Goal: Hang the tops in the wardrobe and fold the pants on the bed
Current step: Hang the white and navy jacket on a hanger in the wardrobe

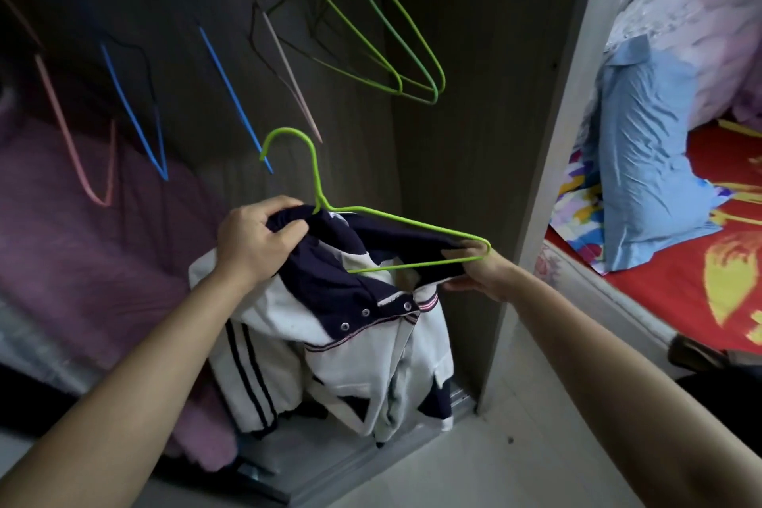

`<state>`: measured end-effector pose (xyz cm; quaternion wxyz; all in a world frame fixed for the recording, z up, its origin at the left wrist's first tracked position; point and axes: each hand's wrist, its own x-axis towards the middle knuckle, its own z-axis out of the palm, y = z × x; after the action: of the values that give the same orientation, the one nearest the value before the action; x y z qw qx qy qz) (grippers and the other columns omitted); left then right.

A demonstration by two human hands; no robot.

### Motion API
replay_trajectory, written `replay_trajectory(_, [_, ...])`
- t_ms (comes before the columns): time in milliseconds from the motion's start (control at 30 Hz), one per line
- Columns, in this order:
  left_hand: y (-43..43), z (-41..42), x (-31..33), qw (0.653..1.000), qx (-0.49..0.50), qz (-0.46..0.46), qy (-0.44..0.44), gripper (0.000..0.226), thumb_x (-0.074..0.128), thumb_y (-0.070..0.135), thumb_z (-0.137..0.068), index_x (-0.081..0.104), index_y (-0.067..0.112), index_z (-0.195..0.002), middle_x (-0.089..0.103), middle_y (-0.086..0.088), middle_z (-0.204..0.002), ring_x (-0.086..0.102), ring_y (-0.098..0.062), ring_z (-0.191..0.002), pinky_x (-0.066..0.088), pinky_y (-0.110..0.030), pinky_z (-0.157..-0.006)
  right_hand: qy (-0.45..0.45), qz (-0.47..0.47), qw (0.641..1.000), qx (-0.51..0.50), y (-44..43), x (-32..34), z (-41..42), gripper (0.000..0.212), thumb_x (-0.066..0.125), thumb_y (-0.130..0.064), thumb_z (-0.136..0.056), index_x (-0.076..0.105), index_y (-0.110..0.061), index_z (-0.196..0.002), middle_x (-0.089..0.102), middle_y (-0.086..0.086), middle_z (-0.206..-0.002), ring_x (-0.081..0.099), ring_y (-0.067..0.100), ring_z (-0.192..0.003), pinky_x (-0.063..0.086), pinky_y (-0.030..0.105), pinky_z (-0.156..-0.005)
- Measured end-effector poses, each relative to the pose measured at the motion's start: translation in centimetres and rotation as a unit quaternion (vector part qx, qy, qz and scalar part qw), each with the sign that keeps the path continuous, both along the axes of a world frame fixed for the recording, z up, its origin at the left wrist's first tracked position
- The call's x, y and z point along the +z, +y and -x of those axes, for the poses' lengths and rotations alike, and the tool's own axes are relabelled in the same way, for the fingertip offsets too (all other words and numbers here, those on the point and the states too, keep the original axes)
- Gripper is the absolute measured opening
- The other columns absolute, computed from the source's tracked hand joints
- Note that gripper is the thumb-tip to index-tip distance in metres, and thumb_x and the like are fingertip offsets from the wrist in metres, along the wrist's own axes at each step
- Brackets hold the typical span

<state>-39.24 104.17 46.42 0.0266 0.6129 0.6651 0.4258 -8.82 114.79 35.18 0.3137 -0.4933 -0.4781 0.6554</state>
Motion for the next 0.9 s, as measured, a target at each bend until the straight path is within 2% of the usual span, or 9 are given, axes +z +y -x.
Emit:
replay_trajectory(167, [-0.3, 2.2, -1.5, 0.999, 0.011, 0.048, 0.010, 0.031, 0.055, 0.042, -0.070, 0.067, 0.049, -0.098, 0.073, 0.022, -0.092, 0.069, -0.005, -0.090, 0.056, -0.038, -0.081, 0.006, 0.064, 0.998, 0.005, 1.1, 3.3, -1.7, 0.018, 0.049, -0.011, -0.098, 0.067, -0.010, -0.093, 0.067, 0.003, -0.063, 0.065, 0.012, -0.052, 0.054, 0.024, -0.047])
replay_trajectory(267, [-0.4, 1.8, -2.0, 0.999, 0.015, 0.051, 0.001, 0.034, 0.055, 0.042, -0.070, 0.066, 0.050, -0.101, 0.071, 0.028, -0.096, 0.068, -0.002, -0.092, 0.056, -0.035, -0.084, -0.007, 0.056, 0.997, -0.050, 1.2, 4.5, -1.3, 0.011, 0.054, -0.014, -0.096, 0.063, -0.011, -0.090, 0.059, 0.003, -0.057, 0.058, 0.013, -0.046, 0.046, 0.022, -0.043])
replay_trajectory(367, [0.0, 0.8, -2.3, 0.998, 0.042, 0.036, -0.019, 0.039, 0.053, 0.045, -0.068, 0.069, 0.043, -0.103, 0.075, 0.016, -0.094, 0.069, -0.011, -0.093, 0.056, -0.035, -0.083, -0.165, -0.143, 0.972, -0.088, 0.9, 4.5, -0.2, 0.015, 0.053, -0.020, -0.096, 0.065, -0.012, -0.093, 0.058, 0.006, -0.075, 0.057, 0.022, -0.067, 0.044, 0.029, -0.056])
replay_trajectory(467, [-0.1, -0.9, -2.5, 0.997, 0.077, 0.011, 0.015, 0.043, 0.052, 0.044, -0.069, 0.074, 0.034, -0.105, 0.076, 0.007, -0.098, 0.069, -0.022, -0.096, 0.055, -0.035, -0.082, -0.321, -0.345, 0.878, -0.085, -0.4, 4.0, 0.2, 0.021, 0.050, -0.028, -0.098, 0.057, -0.010, -0.106, 0.058, 0.006, -0.084, 0.051, 0.027, -0.077, 0.037, 0.034, -0.067])
replay_trajectory(533, [-0.3, -2.0, -2.7, 0.994, 0.097, -0.011, 0.043, 0.042, 0.054, 0.042, -0.071, 0.074, 0.034, -0.107, 0.075, 0.005, -0.102, 0.069, -0.026, -0.098, 0.053, -0.035, -0.082, -0.354, -0.385, 0.847, -0.092, -1.0, 3.6, 0.1, 0.024, 0.050, -0.031, -0.099, 0.050, -0.009, -0.109, 0.055, 0.006, -0.079, 0.050, 0.033, -0.071, 0.036, 0.036, -0.063])
replay_trajectory(633, [-0.7, -3.0, -2.9, 0.995, 0.092, -0.032, 0.028, 0.039, 0.056, 0.039, -0.072, 0.075, 0.034, -0.106, 0.075, 0.006, -0.103, 0.069, -0.024, -0.097, 0.053, -0.034, -0.082, -0.395, -0.389, 0.827, -0.088, -0.4, 3.9, -0.5, 0.024, 0.051, -0.028, -0.099, 0.049, -0.006, -0.108, 0.063, 0.017, -0.087, 0.060, 0.042, -0.082, 0.040, 0.039, -0.064])
replay_trajectory(700, [-0.8, -3.1, -3.0, 0.997, 0.078, -0.027, 0.003, 0.039, 0.056, 0.037, -0.072, 0.076, 0.032, -0.105, 0.075, 0.007, -0.102, 0.069, -0.020, -0.098, 0.053, -0.033, -0.083, -0.393, -0.360, 0.843, -0.075, 0.4, 4.5, -1.3, 0.022, 0.052, -0.025, -0.099, 0.053, -0.004, -0.106, 0.066, 0.021, -0.098, 0.064, 0.043, -0.087, 0.050, 0.044, -0.070])
replay_trajectory(767, [-0.9, -3.1, -3.3, 0.997, 0.075, -0.015, -0.021, 0.040, 0.056, 0.035, -0.071, 0.077, 0.029, -0.105, 0.076, 0.005, -0.101, 0.069, -0.020, -0.098, 0.053, -0.033, -0.084, -0.350, -0.306, 0.883, -0.069, 1.0, 4.7, -2.0, 0.021, 0.055, -0.026, -0.099, 0.056, -0.006, -0.106, 0.066, 0.018, -0.099, 0.068, 0.039, -0.079, 0.057, 0.052, -0.072])
replay_trajectory(900, [-0.9, -3.5, -3.8, 0.995, 0.091, -0.034, -0.001, 0.040, 0.055, 0.034, -0.072, 0.077, 0.029, -0.105, 0.076, 0.003, -0.102, 0.069, -0.025, -0.097, 0.053, -0.036, -0.081, -0.288, -0.254, 0.920, -0.077, 1.7, 4.3, -2.8, 0.013, 0.058, -0.026, -0.099, 0.056, -0.014, -0.100, 0.062, 0.009, -0.092, 0.068, 0.020, -0.049, 0.057, 0.034, -0.044])
